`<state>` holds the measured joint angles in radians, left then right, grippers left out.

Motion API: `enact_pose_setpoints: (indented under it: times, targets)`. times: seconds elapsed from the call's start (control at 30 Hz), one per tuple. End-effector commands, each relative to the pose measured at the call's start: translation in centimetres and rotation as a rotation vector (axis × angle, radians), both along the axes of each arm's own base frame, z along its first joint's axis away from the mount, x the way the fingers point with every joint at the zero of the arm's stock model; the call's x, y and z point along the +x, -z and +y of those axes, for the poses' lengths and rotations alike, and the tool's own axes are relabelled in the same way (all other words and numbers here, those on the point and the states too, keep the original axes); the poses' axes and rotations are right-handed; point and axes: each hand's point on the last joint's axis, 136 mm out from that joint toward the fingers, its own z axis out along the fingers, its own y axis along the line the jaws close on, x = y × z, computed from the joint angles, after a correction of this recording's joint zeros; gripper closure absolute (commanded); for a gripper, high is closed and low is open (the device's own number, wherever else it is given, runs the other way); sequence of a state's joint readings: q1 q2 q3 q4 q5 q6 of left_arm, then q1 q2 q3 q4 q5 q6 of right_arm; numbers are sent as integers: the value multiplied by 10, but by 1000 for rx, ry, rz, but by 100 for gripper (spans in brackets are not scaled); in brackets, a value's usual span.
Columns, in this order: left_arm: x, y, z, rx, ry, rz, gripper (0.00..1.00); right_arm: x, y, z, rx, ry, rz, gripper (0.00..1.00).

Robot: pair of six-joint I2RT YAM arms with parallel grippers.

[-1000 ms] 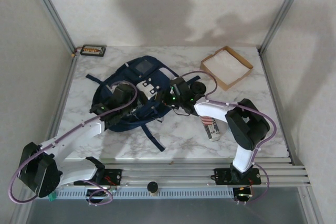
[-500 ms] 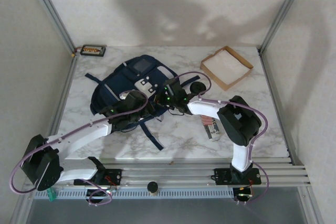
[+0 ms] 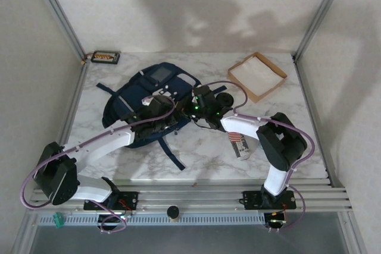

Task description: Pack books, pencil case, and school supplies into a backpack

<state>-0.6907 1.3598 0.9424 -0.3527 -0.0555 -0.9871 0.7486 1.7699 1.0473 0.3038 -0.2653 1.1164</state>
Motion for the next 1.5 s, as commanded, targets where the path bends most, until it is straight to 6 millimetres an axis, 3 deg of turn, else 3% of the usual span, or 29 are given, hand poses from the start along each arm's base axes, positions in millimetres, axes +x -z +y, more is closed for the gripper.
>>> enact_pose_setpoints:
  times: [0.0,0.07,0.2,0.37,0.7,0.83,1.07,1.23,1.47]
  targets:
    - [7,-8,13,17,-121,-11,52,-1,-71,7,170,-40,-129,100]
    - [10,-11,15,44,-115,-12,53,-1,-73,6,167,-44,-131,100]
    - [12,-4,0,67,-40,31,58,2,-74,6,166,-46,-133,100]
    - [7,5,14,164,-65,61,61,4,-75,5,193,-45,-126,100]
    - [17,18,9,293,-28,82,65,7,-83,9,218,-56,-139,100]
    - [21,21,1,291,-11,90,74,7,-88,9,230,-56,-146,100]
    - [24,12,19,316,-56,70,88,11,-85,-1,215,-41,-151,100]
    - [19,3,26,281,-60,52,100,25,-91,-13,202,-22,-182,100]
    - [2,1,49,275,-66,65,100,40,-80,-31,179,-2,-171,100]
